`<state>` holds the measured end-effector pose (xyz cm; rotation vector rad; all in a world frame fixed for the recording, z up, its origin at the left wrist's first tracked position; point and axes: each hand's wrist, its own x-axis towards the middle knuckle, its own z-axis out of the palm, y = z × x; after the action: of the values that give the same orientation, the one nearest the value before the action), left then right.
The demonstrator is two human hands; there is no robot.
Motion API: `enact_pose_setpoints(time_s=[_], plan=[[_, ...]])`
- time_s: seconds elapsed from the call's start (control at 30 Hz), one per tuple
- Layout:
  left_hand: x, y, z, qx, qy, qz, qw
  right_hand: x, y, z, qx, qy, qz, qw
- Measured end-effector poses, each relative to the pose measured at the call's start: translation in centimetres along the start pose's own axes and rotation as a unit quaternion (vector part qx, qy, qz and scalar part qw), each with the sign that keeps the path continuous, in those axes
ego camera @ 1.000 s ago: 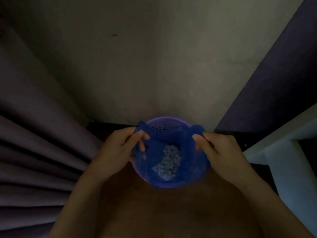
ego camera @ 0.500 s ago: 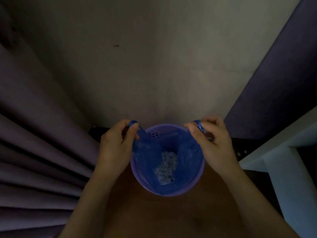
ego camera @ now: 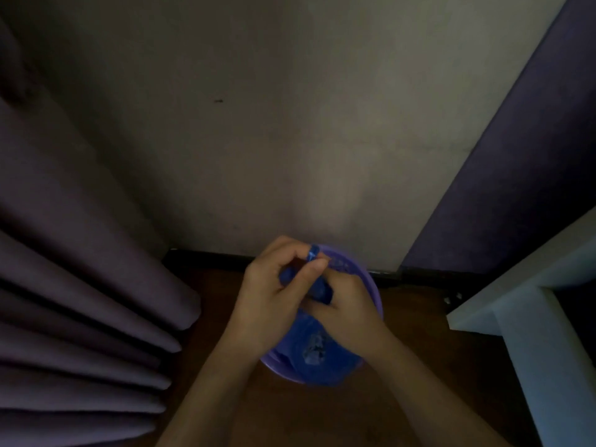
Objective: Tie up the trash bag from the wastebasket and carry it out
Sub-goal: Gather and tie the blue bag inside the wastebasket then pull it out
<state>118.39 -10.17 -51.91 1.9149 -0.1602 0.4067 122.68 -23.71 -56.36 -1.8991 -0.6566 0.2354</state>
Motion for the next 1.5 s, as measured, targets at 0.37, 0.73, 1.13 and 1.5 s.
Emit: enact_pose_setpoints(time_s=[0.37,0.73,1.13,1.5], plan=[[-1.0,-6.0,2.4,-0.039,-0.211,-0.091,0.973,0.7,-0.7,-1.6,0.081,0.066,-0.004,0.995],[0.2,-9.1,3.6,-0.383,0.191,-0.308,0.85,-1.8,1.7,-7.7,0.153,0.08,0.03,0.984],[0.8,-8.9,2.1,-0.526,0.26,-0.35,0.73,-2.6,3.3,-9.2,0.35,0.135,0.029,0.927],[0.0,-7.3,2.8,-0.56,0.196,-0.368,0.716,-1.7,3.7,-5.4,0.218,-0.008,0.1,0.971]])
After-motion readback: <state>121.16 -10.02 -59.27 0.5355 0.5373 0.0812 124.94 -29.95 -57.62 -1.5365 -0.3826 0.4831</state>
